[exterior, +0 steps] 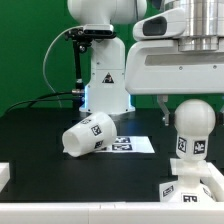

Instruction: Assemble lamp

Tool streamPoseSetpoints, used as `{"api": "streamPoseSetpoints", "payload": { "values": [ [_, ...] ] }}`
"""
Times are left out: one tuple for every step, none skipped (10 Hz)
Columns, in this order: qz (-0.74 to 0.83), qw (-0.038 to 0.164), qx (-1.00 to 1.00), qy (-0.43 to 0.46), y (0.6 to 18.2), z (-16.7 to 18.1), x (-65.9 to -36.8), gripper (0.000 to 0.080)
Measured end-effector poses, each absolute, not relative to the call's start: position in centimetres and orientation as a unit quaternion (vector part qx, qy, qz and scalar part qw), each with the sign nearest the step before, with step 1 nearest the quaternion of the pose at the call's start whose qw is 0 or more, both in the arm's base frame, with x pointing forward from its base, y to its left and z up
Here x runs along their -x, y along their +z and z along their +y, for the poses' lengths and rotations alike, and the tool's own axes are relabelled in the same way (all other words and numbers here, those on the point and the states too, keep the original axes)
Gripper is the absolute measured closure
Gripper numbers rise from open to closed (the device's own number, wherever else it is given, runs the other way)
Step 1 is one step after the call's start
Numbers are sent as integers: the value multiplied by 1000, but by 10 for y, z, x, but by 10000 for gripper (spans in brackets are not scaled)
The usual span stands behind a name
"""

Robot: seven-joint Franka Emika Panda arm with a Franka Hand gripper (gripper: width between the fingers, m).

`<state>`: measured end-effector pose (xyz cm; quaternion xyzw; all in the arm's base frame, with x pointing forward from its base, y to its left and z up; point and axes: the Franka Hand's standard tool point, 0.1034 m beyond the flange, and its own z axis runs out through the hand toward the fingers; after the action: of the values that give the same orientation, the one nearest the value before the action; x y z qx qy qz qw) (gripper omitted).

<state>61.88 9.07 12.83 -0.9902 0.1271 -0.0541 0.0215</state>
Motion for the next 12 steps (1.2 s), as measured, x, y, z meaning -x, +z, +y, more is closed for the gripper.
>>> {"api": "streamPoseSetpoints", "payload": {
  "values": [
    [203,26,977,-53,128,91,-619,228],
    [286,30,956,-52,127,93,-618,228],
    [356,34,933,-50,127,92,-618,226],
    [425,44,903,-44,127,92,-618,226],
    [506,59,860,-39,126,94,-620,226],
    [570,73,818,-32,125,93,-619,226],
    [587,79,806,-29,125,92,-619,226],
    [584,78,807,-29,125,93,-619,148],
    [580,78,810,-29,124,93,-619,148],
    [551,74,831,-31,124,92,-618,111],
    [483,62,873,-28,124,91,-616,103],
    [393,52,917,-33,125,90,-617,103]
  ]
}}
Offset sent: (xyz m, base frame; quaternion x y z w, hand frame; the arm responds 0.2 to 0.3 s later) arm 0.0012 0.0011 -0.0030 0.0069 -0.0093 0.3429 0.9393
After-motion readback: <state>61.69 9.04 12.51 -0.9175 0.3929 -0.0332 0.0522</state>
